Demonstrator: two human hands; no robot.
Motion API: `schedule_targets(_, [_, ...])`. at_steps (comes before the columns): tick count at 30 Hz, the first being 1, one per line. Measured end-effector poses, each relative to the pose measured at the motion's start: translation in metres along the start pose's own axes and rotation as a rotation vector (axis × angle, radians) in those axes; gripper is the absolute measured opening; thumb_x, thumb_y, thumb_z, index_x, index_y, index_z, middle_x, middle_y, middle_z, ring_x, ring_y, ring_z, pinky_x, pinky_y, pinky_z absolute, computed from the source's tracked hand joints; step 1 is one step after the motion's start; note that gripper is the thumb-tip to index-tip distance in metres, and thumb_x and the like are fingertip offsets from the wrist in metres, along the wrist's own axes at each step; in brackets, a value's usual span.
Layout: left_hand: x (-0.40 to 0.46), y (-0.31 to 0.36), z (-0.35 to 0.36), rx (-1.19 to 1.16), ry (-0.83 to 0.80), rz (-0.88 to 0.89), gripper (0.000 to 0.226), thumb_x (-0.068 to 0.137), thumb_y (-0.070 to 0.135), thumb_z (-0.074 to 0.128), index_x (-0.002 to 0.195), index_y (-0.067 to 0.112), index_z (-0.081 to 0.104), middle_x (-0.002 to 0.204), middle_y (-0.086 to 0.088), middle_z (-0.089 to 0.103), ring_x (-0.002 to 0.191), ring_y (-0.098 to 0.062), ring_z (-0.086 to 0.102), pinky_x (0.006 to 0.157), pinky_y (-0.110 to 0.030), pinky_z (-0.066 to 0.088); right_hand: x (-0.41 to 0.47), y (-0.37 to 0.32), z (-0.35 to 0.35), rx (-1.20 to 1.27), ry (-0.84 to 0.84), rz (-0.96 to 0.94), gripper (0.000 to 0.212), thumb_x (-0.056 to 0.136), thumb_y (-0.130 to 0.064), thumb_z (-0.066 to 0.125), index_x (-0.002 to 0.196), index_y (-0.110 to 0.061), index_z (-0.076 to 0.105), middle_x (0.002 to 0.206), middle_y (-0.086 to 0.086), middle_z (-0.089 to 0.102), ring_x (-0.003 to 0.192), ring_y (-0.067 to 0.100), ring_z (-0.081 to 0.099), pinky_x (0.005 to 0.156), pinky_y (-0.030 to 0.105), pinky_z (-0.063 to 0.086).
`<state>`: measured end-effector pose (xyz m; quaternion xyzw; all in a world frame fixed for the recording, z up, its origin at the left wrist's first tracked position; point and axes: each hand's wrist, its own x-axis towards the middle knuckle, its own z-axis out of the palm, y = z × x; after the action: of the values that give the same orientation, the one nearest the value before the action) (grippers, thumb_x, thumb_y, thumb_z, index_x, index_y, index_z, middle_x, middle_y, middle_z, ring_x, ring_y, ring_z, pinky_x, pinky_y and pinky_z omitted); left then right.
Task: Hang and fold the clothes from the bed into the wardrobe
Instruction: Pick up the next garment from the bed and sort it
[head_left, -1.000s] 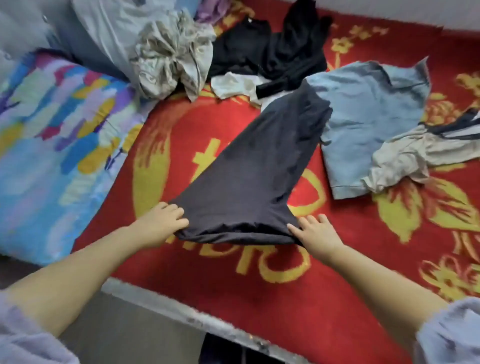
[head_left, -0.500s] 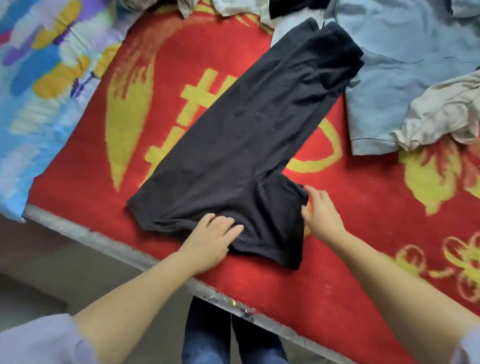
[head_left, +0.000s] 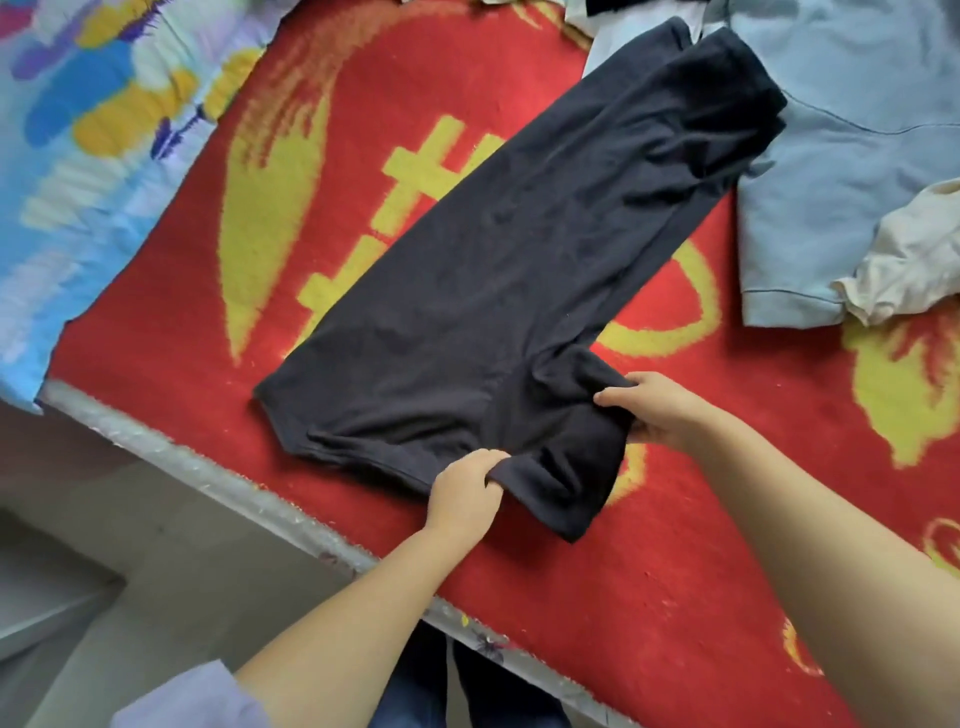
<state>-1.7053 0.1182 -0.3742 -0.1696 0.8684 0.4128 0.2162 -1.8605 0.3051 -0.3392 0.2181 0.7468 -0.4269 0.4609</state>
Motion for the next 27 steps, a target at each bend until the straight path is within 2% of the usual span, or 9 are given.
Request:
schedule_targets(4, [-0.009,-0.011,-0.021,-0.617,0.118,-0.390,0.028,0.093,0.006,0.045,0.093,0.023,0.067,0.098,0.007,0.069,0.099,-0.018,0.061,0.082,-0.026,0.045,-0.008,-0.062,0.036,0.327,-0.032,-0.045,0.006,0.095,-0.005,0.051,0.101,-0.005,0.050,0.077,0.010,0.058,0.042,0.009,0.060,0.043,0.019,0.051])
schedule_targets(7, [-0.007,-0.018,-0.031,-0.972,0.208,-0.651,0.018,0.097,0.024,0.050,0.090,0.021,0.066,0.098,-0.005,0.070,0.097,-0.027,0.065,0.074,-0.034,0.053,-0.002,-0.089,0.081,0.580,-0.017,-0.126,0.033,0.097,-0.007,0.048,0.126,-0.014,0.034,0.099,0.020,0.061,0.071,0.022,0.072,0.065,0.031,0.059])
schedule_targets(10, [-0.004,-0.019,-0.053,-1.134,0.197,-0.870,0.027,0.101,0.029,0.043,0.085,0.012,0.057,0.086,-0.012,0.064,0.076,-0.029,0.065,0.059,-0.032,0.052,0.004,-0.081,0.116,0.168,0.113,-0.242,0.051,0.094,-0.010,0.046,0.142,-0.014,0.029,0.113,0.009,0.060,0.099,0.024,0.064,0.089,0.038,0.052])
schedule_targets(12, [-0.007,-0.023,-0.069,-0.975,0.202,-0.827,0.035,0.102,0.031,0.038,0.083,0.006,0.054,0.074,-0.013,0.063,0.056,-0.025,0.063,0.055,-0.033,0.051,-0.004,-0.061,0.132,-0.291,0.194,-0.388,0.055,0.091,-0.010,0.045,0.144,-0.017,0.033,0.124,0.004,0.058,0.115,0.023,0.056,0.101,0.037,0.043])
schedule_targets(14, [-0.009,-0.033,-0.088,-0.541,0.297,-0.595,0.033,0.101,0.031,0.040,0.080,0.008,0.052,0.065,-0.004,0.059,0.052,-0.024,0.057,0.060,-0.038,0.049,-0.016,-0.033,0.146,-0.643,0.132,-0.561,0.067,0.086,-0.007,0.046,0.149,-0.017,0.026,0.147,0.009,0.041,0.135,0.025,0.039,0.111,0.041,0.031])
schedule_targets(18, [0.015,-0.055,-0.133,0.000,0.405,-0.137,0.013,0.094,0.024,0.054,0.105,0.017,0.056,0.098,0.001,0.056,0.096,-0.022,0.052,0.081,-0.038,0.045,-0.029,0.016,0.166,-1.417,-0.080,-0.701,0.091,0.085,-0.020,0.053,0.153,-0.022,-0.008,0.159,0.011,-0.016,0.147,0.028,-0.015,0.109,0.060,-0.017])
schedule_targets(21, [0.053,-0.067,-0.156,0.215,0.302,-0.112,0.048,0.094,0.027,0.056,0.137,0.012,0.042,0.136,-0.008,0.044,0.127,-0.026,0.039,0.100,-0.041,0.037,-0.021,0.017,0.179,-1.416,-0.110,-0.696,0.100,0.085,-0.024,0.058,0.150,-0.027,-0.017,0.156,0.008,-0.027,0.147,0.032,-0.011,0.109,0.057,-0.020])
schedule_targets(24, [0.072,-0.066,-0.163,0.298,0.192,-0.105,0.060,0.094,0.035,0.053,0.146,0.015,0.030,0.147,-0.008,0.034,0.136,-0.026,0.031,0.106,-0.041,0.030,-0.014,-0.005,0.189,-1.167,-0.200,-0.736,0.099,0.082,-0.017,0.057,0.151,-0.032,-0.012,0.157,0.006,-0.025,0.147,0.035,-0.001,0.119,0.051,-0.006])
schedule_targets(27, [0.081,-0.067,-0.163,0.305,0.103,-0.176,0.073,0.093,0.043,0.053,0.151,0.018,0.017,0.153,-0.008,0.025,0.141,-0.026,0.024,0.109,-0.043,0.026,-0.024,-0.031,0.196,-0.893,-0.325,-0.876,0.090,0.079,-0.008,0.053,0.154,-0.027,0.006,0.161,-0.002,-0.012,0.141,0.026,0.028,0.116,0.043,0.025])
